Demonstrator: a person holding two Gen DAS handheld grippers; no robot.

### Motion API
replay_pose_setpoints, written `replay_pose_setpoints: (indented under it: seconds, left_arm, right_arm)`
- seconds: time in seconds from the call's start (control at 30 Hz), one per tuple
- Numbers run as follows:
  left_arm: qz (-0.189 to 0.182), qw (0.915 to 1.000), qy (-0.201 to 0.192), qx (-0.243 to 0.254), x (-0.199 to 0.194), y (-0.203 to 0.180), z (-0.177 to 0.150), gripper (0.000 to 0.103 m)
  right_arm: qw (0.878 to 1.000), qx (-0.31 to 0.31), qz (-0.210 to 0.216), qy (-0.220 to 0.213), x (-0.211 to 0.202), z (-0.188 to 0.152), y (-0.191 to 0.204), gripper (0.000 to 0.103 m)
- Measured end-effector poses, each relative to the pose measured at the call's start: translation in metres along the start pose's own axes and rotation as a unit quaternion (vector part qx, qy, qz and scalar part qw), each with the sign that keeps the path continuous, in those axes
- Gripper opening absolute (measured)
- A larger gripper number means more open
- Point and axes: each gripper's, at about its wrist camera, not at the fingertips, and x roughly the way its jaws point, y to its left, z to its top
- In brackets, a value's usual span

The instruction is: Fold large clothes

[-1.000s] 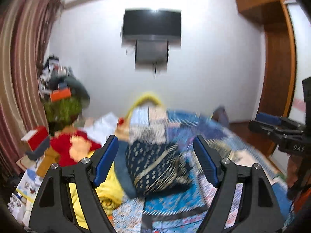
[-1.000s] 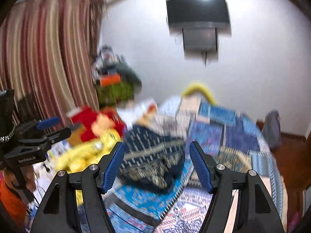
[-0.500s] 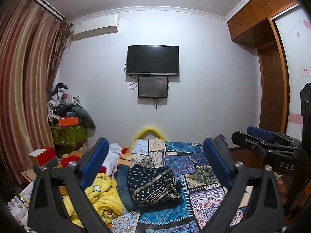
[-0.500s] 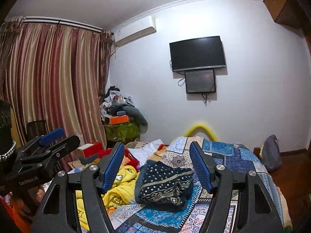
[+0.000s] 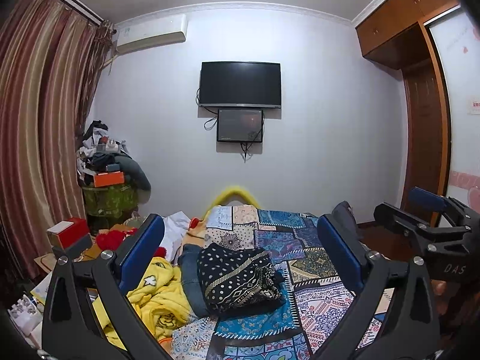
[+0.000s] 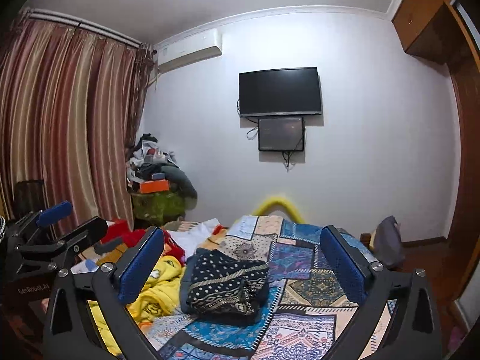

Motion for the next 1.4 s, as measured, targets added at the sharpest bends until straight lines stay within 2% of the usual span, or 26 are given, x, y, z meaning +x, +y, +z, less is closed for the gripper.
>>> replay_pose_setpoints:
  seconds: [0.47,0.9,1.4]
  left_arm:
    - [0.002,1.0000,0.005,0.001,0.006,-0.002,-0.006,0.103]
    - [-0.004,0.9999,0.010,-0.001,0.009,-0.001,-0.006,0.103]
    - [-0.026,0.9994,0.022,-0.007,0.015,0.002,-0.005,0.103]
  right_arm:
    - [1.000,0.005,-0.004,0.015,0.013,-0.007,-0.005,0.103]
    - [1.000,0.017,-0.011,0.011,0.010,-0.007,-0.012,0.103]
    - [1.000,0.023,-0.017,0.009,0.010,-0.008,-0.016,0.103]
